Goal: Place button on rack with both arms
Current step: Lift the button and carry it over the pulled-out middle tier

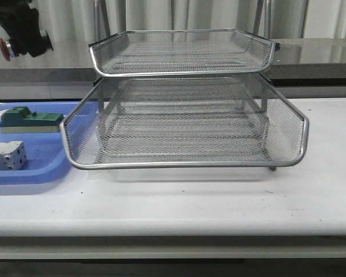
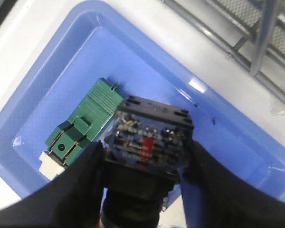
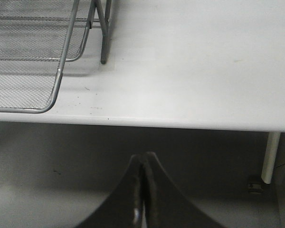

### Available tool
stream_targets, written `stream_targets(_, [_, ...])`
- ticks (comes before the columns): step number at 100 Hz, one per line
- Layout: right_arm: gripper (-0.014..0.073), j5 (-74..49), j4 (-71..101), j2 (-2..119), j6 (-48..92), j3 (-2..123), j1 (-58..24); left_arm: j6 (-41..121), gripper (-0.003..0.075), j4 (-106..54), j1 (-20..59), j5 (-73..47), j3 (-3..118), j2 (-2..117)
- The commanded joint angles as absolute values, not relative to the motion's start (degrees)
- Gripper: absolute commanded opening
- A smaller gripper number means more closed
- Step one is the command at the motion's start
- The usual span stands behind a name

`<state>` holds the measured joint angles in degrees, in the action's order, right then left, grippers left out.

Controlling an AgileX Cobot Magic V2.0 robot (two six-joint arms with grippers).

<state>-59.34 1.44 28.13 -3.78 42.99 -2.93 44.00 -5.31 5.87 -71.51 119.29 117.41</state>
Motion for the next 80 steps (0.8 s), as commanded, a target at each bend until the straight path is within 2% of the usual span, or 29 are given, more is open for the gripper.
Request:
stream_targets(1, [-0.007, -56.2, 1.0, 28.4, -3.6, 44.8, -2.9, 43.2, -0.002, -7.3, 6.6, -73.3, 118.5, 110.0])
stream_targets(24, [-0.007, -56.2, 1.0, 28.4, -3.6, 44.8, -2.9, 43.2, -0.002, -7.3, 10.1, -73.3, 109.5, 99.4])
stream_targets(45, [-0.007, -56.2, 1.0, 28.4, -3.6, 44.8, -2.9, 43.2, -0.002, -8.1, 17.0, -73.3, 102.8, 92.4])
stream_targets(80, [-0.007, -56.2, 1.0, 28.4, -3.6, 44.8, -2.9, 43.2, -0.002, -10.8, 31.9, -73.3, 96.8, 92.6])
